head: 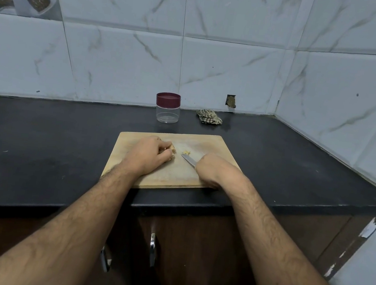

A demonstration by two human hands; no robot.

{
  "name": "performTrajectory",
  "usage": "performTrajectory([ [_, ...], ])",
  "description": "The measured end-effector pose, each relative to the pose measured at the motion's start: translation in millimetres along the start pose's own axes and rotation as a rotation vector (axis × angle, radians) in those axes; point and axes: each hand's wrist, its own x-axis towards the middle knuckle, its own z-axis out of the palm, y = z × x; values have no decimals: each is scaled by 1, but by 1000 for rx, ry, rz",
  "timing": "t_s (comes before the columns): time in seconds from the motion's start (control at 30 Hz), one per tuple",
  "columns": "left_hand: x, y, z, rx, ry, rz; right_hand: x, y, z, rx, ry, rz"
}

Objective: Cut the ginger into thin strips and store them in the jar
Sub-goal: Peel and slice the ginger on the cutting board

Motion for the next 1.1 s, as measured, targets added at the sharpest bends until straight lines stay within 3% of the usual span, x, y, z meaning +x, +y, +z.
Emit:
performTrajectory([
  [0.3, -1, 8, -13, -148, -95, -61, 2, 2, 4, 3, 235, -58],
  [0.67, 5, 3, -40, -89, -305, -101, -9, -2, 17, -40, 202, -85],
  [0.93, 0, 1, -29, 10, -117, -148, -10, -8, 17, -80, 156, -81],
  [1.1, -1, 1, -33, 129, -111, -129, -10, -7, 16, -150, 152, -90],
])
